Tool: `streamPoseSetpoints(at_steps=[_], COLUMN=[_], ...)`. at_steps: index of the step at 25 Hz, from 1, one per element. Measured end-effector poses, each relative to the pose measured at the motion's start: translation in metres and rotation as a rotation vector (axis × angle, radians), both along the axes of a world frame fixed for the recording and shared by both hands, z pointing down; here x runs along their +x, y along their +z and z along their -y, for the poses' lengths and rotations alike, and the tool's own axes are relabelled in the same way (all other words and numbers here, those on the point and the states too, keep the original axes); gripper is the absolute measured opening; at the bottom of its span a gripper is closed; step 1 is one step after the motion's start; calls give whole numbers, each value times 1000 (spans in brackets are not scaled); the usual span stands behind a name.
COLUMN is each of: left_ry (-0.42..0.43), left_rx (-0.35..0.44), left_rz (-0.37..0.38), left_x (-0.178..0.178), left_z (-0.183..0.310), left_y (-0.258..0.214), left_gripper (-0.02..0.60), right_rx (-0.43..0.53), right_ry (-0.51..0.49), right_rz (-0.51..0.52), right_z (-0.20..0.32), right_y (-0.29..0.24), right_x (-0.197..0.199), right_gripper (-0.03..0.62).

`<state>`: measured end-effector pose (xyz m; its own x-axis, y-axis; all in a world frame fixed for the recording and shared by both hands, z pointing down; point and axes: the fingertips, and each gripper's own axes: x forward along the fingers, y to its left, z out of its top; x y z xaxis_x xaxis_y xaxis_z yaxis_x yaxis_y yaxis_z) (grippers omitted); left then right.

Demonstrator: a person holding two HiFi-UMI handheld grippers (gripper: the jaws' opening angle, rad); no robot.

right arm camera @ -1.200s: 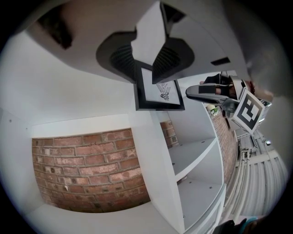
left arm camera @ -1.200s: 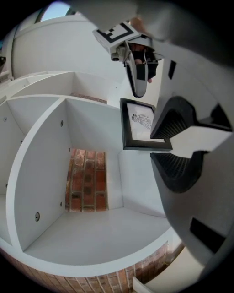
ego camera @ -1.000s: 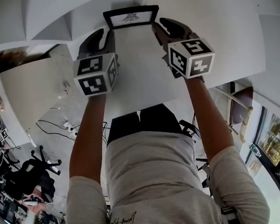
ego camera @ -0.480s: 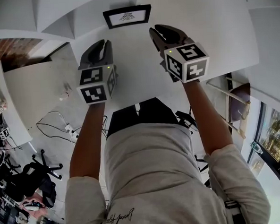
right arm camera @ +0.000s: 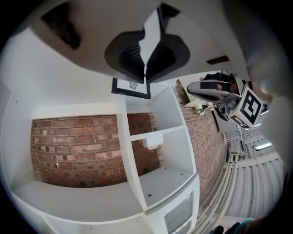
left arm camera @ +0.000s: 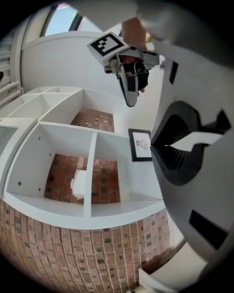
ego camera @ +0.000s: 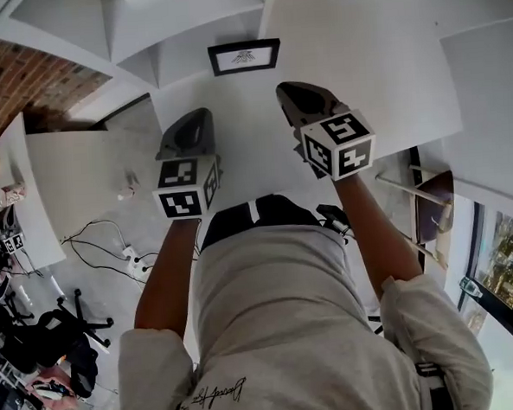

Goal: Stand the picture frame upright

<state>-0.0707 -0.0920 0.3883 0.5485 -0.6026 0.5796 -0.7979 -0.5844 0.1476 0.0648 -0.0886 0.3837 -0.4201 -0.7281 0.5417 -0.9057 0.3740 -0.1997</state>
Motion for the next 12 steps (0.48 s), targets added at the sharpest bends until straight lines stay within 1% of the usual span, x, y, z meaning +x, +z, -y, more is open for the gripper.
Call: streamPoseSetpoints(at_steps=[2, 6, 12], left_ry=[3, 37, 57], left_rx=[12, 66, 91], left_rz=[-6, -4, -39], left_x=[-2, 2, 0], left_z=[-3, -10, -24], left_y=[-10, -34, -61], left_gripper=[17, 15, 15], right_rx=[4, 16, -6], right_ry=[-1, -7, 5], right_rz=[2, 1, 39], right_z=[-4, -13, -36], right_y=[-7, -22, -36], right_x=[-3, -7, -10], right_gripper=[34, 32, 31])
